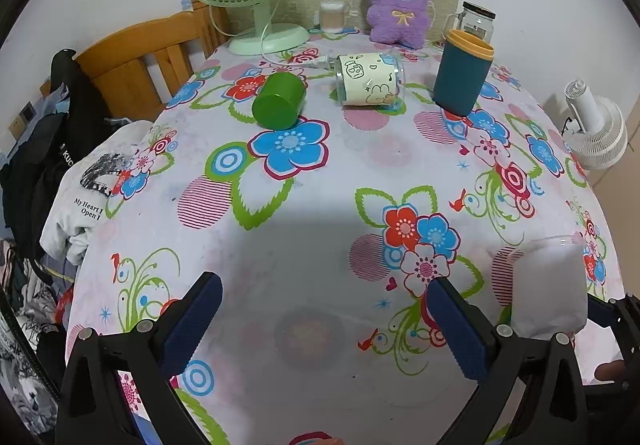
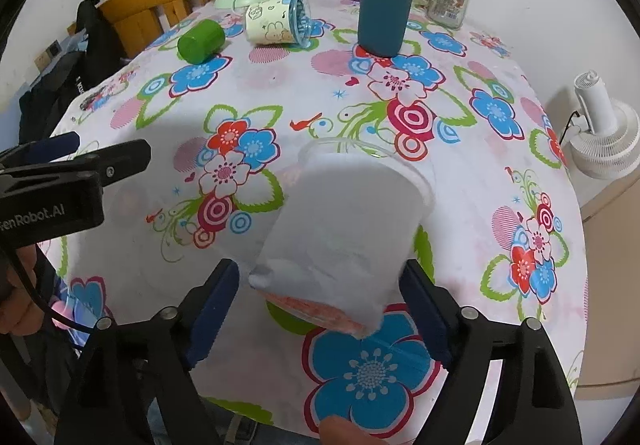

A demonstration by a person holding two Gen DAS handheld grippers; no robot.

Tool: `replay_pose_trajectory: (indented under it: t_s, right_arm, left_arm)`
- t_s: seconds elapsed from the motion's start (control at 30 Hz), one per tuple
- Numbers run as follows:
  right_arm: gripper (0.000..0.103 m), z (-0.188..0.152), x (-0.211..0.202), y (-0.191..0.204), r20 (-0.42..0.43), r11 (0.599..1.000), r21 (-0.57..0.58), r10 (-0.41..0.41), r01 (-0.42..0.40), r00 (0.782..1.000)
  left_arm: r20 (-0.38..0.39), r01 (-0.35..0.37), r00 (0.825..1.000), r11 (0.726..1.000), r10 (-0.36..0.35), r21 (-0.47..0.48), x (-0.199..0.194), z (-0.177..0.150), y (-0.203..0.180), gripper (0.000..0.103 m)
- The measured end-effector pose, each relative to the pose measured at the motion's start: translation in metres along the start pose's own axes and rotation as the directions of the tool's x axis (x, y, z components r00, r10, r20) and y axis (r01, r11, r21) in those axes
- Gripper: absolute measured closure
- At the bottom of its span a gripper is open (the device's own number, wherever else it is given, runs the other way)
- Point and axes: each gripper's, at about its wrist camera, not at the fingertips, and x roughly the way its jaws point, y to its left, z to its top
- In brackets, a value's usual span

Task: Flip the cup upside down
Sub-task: 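Lift the white paper cup with the right gripper and carry it aside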

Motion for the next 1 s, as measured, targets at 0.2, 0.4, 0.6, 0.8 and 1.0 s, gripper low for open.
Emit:
replay_pose_trajectory:
  t_s: [0.2,0.4,0.6,0.8,1.0]
  right_arm:
    - [0.011,0.002,-0.004,0.0,0.017,1.0,-0.008,-0.001,0.001,1.0]
    - [0.01,0.003,-0.021,-0.009,0.048,1.0,-0.001,0.013,-0.013,0.999]
    - [0.003,-0.005,-0.034,-0.028,0.081,1.0,0.012,0.015,-0.016,0.997]
    - [0.002,-0.02,-0.045,-0.048,0.117,1.0,-0.007,0.018,-0.017,0.993]
    - [0.002,-0.03,-0.052,-0.075,0.135,0.998,0.026,0.053,-0.057,0.989]
  left_arm:
    - [0.003,0.005,1.0,1.0,-0.005,0.001,-0.004,0.001,0.0,0.0]
    - [0.018,0.028,0.999,1.0,-0.028,0.014,-0.015,0.006,-0.011,0.0]
    - [0.024,0.054,0.998,0.997,-0.056,0.052,-0.025,0.009,-0.038,0.0]
    - [0.019,0.061,0.998,0.995,-0.062,0.081,-0.03,0.008,-0.064,0.0]
    - [0.025,0.062,0.998,0.993,-0.065,0.103,-0.038,0.006,-0.093,0.0]
